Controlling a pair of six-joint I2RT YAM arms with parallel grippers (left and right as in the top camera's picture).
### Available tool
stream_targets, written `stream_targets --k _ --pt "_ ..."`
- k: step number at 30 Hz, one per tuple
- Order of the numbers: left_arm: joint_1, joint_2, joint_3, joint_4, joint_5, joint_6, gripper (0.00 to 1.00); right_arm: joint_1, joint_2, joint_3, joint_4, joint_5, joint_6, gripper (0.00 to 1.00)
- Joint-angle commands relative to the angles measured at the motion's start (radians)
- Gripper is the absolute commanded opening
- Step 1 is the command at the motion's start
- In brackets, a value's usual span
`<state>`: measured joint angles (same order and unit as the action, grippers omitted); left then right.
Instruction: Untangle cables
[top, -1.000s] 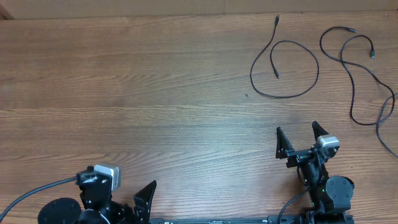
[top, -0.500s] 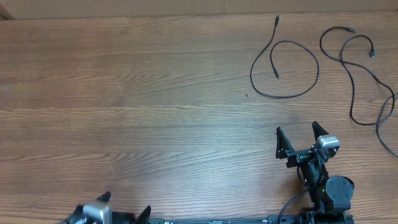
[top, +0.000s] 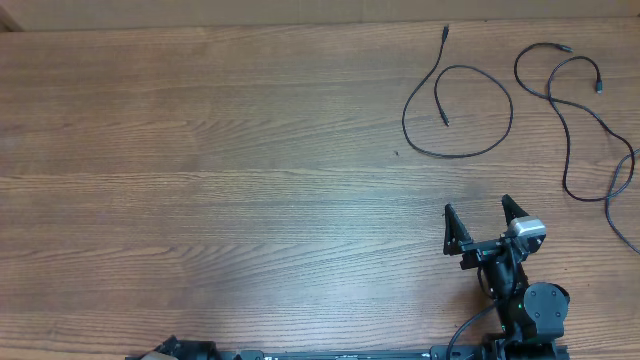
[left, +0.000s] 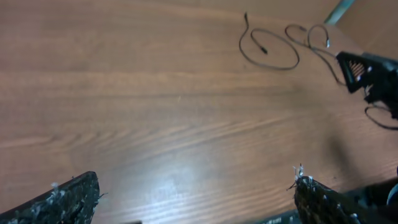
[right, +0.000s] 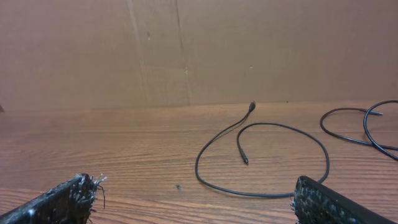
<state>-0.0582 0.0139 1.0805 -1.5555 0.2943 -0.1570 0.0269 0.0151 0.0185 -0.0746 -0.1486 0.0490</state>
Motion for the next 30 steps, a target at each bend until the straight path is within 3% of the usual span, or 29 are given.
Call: stream_targets --k 1,4,13,21,30 --pt "0.006 -0.010 0.007 -0.003 -0.006 -0.005 1.00 -0.001 -0.008 -0.010 0.004 0.015 0.003 1.00" --pt "0.006 -0.010 0.002 0.047 -0.028 -0.004 1.00 -0.001 -0.007 -0.010 0.004 0.015 0.003 1.00" --pt "0.006 -0.010 -0.093 0.476 -0.051 -0.004 1.00 -0.001 -0.007 -0.010 0.004 0.015 0.003 1.00" --pt "0.006 -0.009 -0.354 0.773 -0.147 -0.004 1.00 -0.001 -0.008 -0.010 0.004 0.015 0.003 1.00" --pt "0.006 -0.009 -0.695 1.144 -0.147 -0.003 1.00 -0.001 -0.008 -0.010 0.004 0.015 0.003 1.00"
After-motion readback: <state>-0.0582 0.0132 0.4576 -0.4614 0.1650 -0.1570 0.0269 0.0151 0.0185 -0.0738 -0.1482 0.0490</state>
